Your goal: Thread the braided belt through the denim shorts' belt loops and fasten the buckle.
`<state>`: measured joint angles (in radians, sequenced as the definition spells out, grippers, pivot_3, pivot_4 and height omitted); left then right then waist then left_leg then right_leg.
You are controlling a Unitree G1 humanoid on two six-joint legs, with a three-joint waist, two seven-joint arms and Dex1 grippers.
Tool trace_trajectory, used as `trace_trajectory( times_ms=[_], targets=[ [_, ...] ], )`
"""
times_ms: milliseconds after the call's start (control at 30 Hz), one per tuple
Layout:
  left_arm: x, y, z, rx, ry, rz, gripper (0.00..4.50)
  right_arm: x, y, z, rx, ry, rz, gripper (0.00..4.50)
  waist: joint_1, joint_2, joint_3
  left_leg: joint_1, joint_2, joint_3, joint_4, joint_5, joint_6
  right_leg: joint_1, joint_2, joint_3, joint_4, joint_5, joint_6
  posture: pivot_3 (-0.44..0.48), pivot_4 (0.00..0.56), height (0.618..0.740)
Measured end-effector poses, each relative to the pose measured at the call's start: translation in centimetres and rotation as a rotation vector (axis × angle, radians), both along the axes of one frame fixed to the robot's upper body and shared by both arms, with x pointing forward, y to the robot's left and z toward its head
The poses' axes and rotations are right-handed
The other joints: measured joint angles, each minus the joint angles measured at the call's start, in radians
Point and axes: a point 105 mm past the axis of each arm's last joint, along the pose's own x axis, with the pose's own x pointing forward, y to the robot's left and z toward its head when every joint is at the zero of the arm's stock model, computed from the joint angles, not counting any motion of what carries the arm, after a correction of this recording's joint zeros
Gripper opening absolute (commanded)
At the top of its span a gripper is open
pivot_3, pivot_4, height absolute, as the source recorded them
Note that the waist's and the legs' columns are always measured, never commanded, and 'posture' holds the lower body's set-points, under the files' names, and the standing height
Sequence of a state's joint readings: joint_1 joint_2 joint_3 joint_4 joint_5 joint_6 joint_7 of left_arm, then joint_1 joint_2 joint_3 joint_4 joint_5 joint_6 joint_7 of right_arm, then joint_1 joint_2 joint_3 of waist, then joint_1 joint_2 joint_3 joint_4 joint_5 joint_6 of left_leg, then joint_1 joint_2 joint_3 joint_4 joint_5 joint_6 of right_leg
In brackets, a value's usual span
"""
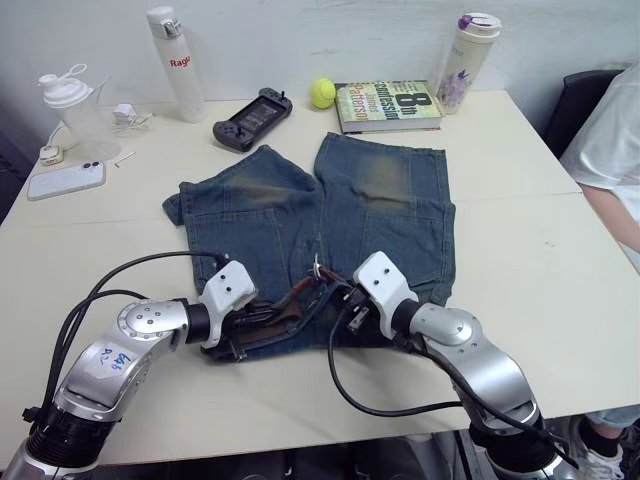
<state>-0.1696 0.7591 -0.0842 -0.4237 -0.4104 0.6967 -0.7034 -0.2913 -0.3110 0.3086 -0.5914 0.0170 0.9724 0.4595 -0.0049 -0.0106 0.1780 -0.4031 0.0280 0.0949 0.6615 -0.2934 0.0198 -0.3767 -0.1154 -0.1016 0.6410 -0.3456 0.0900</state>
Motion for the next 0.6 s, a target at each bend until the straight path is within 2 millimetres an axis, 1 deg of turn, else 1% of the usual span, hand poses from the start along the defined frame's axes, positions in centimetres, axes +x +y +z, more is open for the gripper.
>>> trace_trajectory(
  times_ms=[67, 133, 267, 433, 600],
  targets=[
    [-0.4, 0.0, -0.1, -0.007, 0.01, -0.022, 0.0, 0.0, -0.1, 0.0, -0.003, 0.004, -0.006, 0.02, 0.0, 0.0, 0.0, 0.0, 0.0, 0.0, 0.0, 0.0, 0.0, 0.0, 0.0, 0.0, 0.0, 0.0, 0.0, 0.0, 0.15, 0.74],
    [-1.1, 0.1, -0.1, 0.003, 0.021, -0.077, 0.0, 0.2, -0.1, 0.1, -0.003, 0.0, -0.01, 0.02, -0.001, 0.0, 0.0, 0.0, 0.0, 0.0, 0.0, 0.0, 0.0, 0.0, 0.0, 0.0, 0.0, 0.0, 0.0, 0.0, 0.15, 0.74],
    [-1.5, -0.2, -0.3, 0.026, 0.016, -0.12, 0.0, 0.3, 0.0, 0.4, -0.003, -0.011, -0.01, 0.02, -0.001, 0.0, 0.0, 0.0, 0.0, 0.0, 0.0, 0.0, 0.0, 0.0, 0.0, 0.0, 0.0, 0.0, 0.0, 0.0, 0.15, 0.74],
    [-0.9, -1.1, -0.4, 0.032, -0.006, -0.144, 0.0, 0.4, 0.0, 0.6, -0.014, -0.023, -0.002, 0.02, 0.003, 0.0, 0.0, 0.0, -0.001, 0.0, 0.0, 0.0, 0.0, 0.0, 0.0, 0.0, 0.0, 0.0, 0.0, 0.0, 0.15, 0.74],
    [0.7, -1.6, -0.4, -0.008, -0.02, -0.093, 0.0, 0.0, 0.0, 0.9, -0.027, -0.036, 0.018, 0.02, 0.004, 0.0, 0.0, 0.0, -0.001, 0.0, 0.0, 0.0, 0.001, 0.0, -0.001, 0.0, 0.001, 0.0, 0.0, 0.0, 0.15, 0.74]
  ],
)
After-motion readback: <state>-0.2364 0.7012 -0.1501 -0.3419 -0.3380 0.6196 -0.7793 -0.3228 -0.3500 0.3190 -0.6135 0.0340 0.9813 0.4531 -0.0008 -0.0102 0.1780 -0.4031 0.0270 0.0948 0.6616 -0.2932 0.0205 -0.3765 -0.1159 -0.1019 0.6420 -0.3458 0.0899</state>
